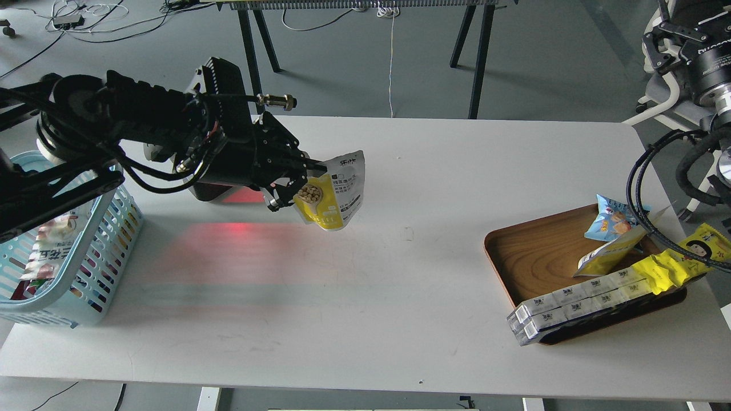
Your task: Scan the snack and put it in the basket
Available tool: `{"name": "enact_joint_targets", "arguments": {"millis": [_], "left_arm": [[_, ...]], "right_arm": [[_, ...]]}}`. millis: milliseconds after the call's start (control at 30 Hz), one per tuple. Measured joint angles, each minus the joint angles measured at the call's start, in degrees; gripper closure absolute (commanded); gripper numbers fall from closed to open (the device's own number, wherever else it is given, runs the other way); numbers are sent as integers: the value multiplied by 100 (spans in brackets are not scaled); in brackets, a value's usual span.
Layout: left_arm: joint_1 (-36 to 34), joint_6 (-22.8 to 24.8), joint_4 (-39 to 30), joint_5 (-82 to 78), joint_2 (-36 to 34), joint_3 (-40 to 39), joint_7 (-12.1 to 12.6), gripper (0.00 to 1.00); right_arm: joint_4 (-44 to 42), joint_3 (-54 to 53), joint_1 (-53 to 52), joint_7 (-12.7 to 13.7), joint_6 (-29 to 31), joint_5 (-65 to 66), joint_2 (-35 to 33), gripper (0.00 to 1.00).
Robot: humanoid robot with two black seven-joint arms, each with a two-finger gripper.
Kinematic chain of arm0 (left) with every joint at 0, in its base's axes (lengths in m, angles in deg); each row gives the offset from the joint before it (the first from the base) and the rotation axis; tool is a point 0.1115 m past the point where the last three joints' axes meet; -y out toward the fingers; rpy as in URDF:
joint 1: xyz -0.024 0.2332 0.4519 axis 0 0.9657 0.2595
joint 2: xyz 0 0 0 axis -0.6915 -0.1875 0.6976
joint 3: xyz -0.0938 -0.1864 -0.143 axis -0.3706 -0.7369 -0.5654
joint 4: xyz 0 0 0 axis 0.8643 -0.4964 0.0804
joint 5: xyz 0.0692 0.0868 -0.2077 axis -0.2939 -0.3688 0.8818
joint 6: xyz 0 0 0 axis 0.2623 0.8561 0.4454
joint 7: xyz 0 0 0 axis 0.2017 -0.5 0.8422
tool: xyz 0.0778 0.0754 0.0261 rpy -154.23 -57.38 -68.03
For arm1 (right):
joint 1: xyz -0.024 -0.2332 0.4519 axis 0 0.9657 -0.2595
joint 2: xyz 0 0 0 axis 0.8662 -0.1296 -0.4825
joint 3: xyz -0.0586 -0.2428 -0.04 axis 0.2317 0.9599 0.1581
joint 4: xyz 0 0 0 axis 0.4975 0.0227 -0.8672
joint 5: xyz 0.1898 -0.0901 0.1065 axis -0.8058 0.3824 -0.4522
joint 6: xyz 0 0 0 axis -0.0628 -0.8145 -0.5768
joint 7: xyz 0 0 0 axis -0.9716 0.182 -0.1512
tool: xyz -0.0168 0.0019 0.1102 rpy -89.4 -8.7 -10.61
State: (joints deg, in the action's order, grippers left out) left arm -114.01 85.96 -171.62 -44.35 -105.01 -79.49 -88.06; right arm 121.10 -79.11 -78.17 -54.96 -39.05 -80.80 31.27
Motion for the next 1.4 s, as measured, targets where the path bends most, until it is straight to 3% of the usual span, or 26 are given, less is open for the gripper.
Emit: {"name": "enact_joint_targets", "arguments": {"millis": [234, 868, 1402], "left_arm": [[14, 66, 107, 0, -65, -294, -2, 100], [192, 46, 1273, 0, -101, -251, -2, 100], [333, 40, 1041, 0, -742, -227, -2, 100]], "right_arm": [[0, 0, -74, 0, 0, 0, -37, 1], [9, 0, -138, 0, 0, 0, -52, 1], [0, 0, -165, 0, 0, 0, -45, 1]]}}
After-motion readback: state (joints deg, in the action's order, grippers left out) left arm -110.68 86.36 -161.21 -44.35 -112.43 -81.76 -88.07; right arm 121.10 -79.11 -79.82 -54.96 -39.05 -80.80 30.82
